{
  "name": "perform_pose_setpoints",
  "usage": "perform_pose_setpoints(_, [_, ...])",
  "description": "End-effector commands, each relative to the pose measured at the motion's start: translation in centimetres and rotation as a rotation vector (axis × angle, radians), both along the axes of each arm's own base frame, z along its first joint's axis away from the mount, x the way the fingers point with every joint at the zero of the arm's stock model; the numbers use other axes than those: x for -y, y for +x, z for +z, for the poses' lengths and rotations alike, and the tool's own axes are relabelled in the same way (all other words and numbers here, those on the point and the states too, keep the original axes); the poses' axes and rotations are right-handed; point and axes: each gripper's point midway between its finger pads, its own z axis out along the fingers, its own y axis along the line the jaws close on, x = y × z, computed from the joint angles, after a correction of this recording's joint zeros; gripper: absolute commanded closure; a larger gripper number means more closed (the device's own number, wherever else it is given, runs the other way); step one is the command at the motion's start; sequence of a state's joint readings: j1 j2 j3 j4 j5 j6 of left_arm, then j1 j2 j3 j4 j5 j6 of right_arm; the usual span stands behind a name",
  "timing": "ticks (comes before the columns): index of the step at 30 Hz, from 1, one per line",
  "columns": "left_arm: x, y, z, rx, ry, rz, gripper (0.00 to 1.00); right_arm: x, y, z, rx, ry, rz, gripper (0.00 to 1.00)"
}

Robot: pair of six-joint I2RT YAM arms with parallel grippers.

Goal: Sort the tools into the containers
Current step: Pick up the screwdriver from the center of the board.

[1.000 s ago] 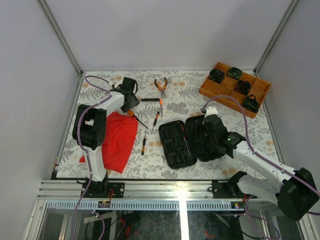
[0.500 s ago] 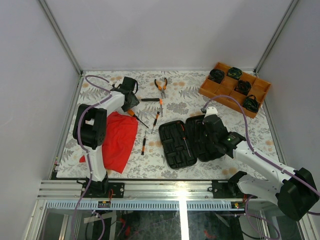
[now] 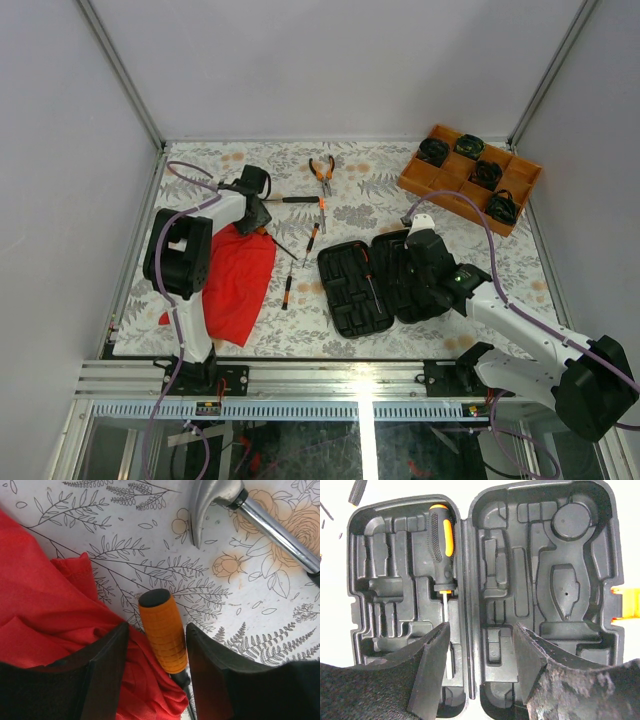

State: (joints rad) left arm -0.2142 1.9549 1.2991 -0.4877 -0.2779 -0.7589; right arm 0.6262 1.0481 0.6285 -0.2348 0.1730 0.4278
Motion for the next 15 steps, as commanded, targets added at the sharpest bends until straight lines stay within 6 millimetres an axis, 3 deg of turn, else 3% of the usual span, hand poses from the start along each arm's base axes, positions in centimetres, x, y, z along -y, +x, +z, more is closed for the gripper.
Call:
perform_pose_setpoints(1, [0.0,-0.7,-1.4,-0.038,0.004,0.002,0.52,-0.3,0.2,0.5,0.014,0.029,-0.003,0.4])
perform_pose_setpoints(4, [0.3,-0.5,-2.0,-0.037,-0.006,-0.004,0.54,-0.1,0.1,0.5,0.013,0.021,-0.004,0.4])
perform_pose_setpoints(8, [0.8,0.3,-1.8,-0.023,-0.022,-0.017,0.68,0.3,0.1,0.7,0.021,0.01,-0.013,0.4])
perform_pose_setpoints(11, [1.1,1.2,-0.4,0.02,-0.035,-0.029,0.75,0.6,0.1,1.2,0.036,0.011,-0.024,0.4])
perform_pose_setpoints(15, [1.8,2.3,2.9,0.107,-0.069,-0.058,0.77,0.7,0.2,2.0,0.06,0.023,-0.036,0.4])
